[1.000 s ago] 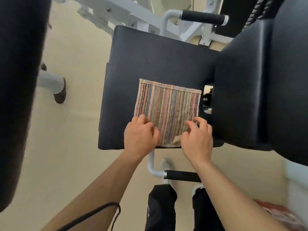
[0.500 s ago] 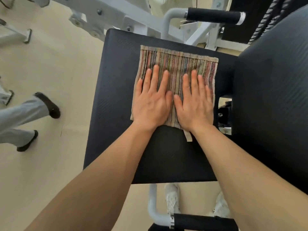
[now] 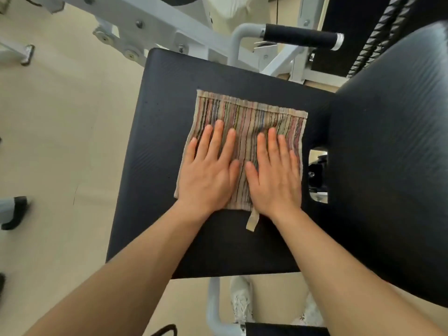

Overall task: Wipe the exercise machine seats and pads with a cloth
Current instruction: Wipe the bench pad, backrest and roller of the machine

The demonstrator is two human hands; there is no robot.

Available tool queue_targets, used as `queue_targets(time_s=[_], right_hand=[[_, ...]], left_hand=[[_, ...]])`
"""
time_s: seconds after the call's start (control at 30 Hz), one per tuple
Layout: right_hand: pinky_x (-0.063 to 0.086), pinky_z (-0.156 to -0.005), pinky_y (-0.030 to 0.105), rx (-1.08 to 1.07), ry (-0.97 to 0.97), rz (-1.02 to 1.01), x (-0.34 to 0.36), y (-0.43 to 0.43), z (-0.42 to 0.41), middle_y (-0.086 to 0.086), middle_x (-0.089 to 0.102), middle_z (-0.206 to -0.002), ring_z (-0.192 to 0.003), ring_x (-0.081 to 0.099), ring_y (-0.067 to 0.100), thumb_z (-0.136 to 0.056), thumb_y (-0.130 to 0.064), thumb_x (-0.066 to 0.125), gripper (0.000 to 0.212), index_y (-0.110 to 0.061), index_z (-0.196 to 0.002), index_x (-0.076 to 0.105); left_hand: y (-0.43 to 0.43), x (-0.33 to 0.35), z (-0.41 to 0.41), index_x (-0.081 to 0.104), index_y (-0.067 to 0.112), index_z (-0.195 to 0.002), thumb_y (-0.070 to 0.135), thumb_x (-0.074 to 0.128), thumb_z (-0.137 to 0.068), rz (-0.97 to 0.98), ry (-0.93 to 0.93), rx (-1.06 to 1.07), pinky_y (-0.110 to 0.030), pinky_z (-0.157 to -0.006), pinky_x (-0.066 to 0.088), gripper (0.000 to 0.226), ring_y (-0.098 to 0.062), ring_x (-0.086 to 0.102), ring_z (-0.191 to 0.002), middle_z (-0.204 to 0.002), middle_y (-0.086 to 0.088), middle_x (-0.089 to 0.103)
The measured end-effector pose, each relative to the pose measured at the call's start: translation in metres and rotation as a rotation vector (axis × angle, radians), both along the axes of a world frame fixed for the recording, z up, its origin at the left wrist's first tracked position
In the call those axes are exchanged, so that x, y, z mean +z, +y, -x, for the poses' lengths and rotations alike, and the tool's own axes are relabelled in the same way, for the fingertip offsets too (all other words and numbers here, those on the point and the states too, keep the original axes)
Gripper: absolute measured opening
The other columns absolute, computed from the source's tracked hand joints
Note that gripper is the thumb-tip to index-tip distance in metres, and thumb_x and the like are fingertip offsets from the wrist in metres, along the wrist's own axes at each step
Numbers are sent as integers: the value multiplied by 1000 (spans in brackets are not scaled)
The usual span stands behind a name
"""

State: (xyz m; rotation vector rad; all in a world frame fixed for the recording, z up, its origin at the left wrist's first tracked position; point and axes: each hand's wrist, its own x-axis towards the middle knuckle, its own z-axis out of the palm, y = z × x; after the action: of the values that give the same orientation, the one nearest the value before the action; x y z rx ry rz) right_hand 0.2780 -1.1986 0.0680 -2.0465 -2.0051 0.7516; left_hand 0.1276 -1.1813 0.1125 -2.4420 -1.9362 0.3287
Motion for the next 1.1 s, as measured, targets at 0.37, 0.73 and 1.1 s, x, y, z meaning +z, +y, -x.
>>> queue_targets(time_s=[0.37,0.73,1.1], right_hand=[[1,-127,44,-32,-6,5,3,-64,13,5,-12,-169,-156,-10,21,-104,-49,18,69,-18,-161,-5],[9,-127,46,-323,32,158,-26,-204,-52,10,-5,-169,-156,-4,28,-104,-52,24,74,-16,-161,-4],[30,-110,22,-954,546,144,-19,-186,-25,4,-9,-167,-150,20,22,-106,-32,41,75,-16,-160,-7]], left_hand=[[-49,8,16,3,20,-161,50,11,-106,75,-3,-95,-46,-125,4,62,-25,-4,-155,-168,-8,-4],[-116,-26,-65,9,17,-161,46,13,-107,220,-24,-498,-50,-125,5,61,-32,3,-155,-167,-12,4],[-134,-30,-63,4,11,-160,49,9,-107,228,15,-633,-46,-126,5,65,-27,-2,-155,-167,-9,1]])
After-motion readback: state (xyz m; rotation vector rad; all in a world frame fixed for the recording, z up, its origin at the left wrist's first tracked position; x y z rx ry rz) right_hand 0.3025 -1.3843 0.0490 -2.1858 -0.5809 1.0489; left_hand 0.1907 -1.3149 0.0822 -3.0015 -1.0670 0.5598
